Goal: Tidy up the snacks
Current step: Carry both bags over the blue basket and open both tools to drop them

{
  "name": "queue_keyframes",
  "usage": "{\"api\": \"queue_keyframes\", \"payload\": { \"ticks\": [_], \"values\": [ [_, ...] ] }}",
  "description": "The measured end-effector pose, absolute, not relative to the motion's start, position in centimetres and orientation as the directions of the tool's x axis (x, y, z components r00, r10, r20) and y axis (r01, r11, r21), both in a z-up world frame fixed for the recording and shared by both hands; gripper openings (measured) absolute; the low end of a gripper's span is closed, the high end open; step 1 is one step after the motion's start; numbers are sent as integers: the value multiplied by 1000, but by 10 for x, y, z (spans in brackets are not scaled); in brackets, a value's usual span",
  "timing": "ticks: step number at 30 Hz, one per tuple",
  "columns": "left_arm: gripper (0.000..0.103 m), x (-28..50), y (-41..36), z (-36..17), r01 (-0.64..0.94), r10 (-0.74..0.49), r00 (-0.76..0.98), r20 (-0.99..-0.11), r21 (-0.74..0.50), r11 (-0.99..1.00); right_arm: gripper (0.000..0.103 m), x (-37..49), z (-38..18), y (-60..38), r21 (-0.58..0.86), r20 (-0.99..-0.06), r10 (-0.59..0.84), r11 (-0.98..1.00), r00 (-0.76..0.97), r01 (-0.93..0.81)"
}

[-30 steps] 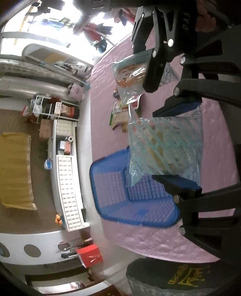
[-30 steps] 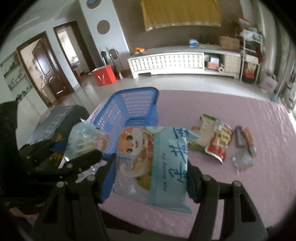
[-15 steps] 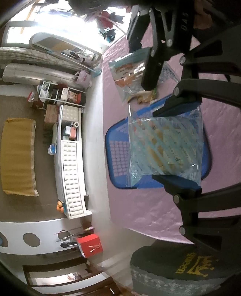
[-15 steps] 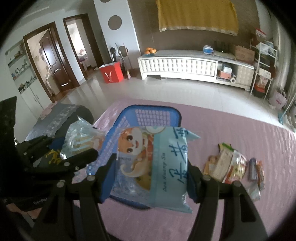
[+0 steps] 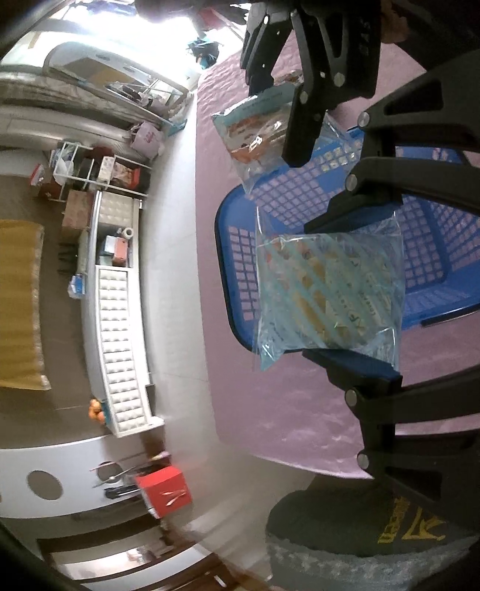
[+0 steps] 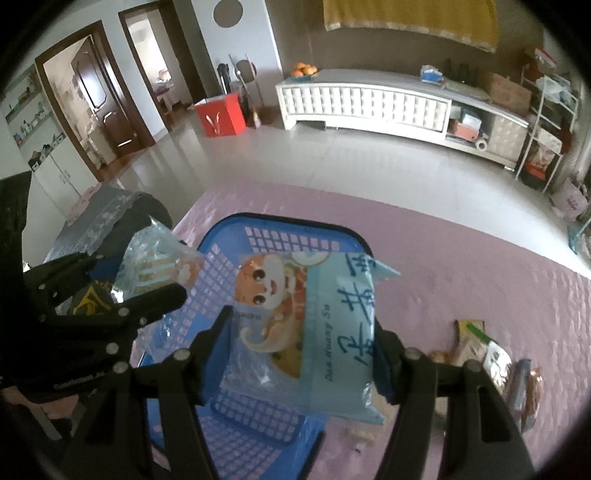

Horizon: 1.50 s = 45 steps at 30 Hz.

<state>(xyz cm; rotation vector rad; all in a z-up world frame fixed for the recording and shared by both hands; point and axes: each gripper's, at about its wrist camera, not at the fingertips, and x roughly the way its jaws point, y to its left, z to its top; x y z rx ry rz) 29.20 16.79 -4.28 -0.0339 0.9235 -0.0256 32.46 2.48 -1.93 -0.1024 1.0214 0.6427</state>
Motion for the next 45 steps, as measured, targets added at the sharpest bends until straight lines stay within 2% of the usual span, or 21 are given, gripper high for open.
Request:
{"api": "queue_keyframes", "payload": {
  "ticks": [3, 6, 10, 15, 19, 21, 22, 26, 27, 34, 45],
  "values": [
    [56, 305, 175, -50, 13, -73, 580, -812, -80, 997, 69, 333, -21, 28, 208, -824, 449, 807, 346, -553],
    [56, 316, 172, -55, 24, -54, 568, -821, -49, 999, 69, 335, -24, 29, 199, -831, 440, 806, 339, -558],
    [56, 325, 177, -61, 16, -79, 556, -828, -84, 996, 69, 337, -31, 29, 186, -849, 421, 804, 319, -565],
    [57, 336, 175, -66, 16, -44, 529, -847, -42, 999, 70, 338, -31, 33, 187, -854, 422, 796, 306, -576],
    [59, 341, 175, -68, 27, -60, 528, -847, -54, 998, 70, 348, -33, 38, 177, -866, 403, 801, 297, -572],
    [61, 346, 173, -71, 45, -40, 521, -853, -19, 999, 71, 354, -34, 37, 190, -866, 409, 803, 290, -565],
    [67, 348, 174, -72, 39, -24, 518, -855, -4, 999, 72, 356, -35, 37, 192, -866, 408, 805, 288, -562],
    [71, 348, 174, -70, 20, 8, 522, -853, 22, 1000, 96, 363, -33, 35, 175, -868, 387, 824, 310, -538],
    [72, 346, 175, -69, 15, 8, 523, -852, 18, 1000, 97, 362, -31, 33, 177, -863, 394, 822, 317, -541],
    [72, 328, 179, -55, 2, 4, 546, -838, 7, 1000, 98, 347, -11, 24, 153, -848, 398, 817, 351, -557],
    [72, 279, 157, -6, 13, -4, 615, -788, 5, 1000, 98, 304, 32, 4, 115, -820, 396, 821, 413, -560]
  ]
}}
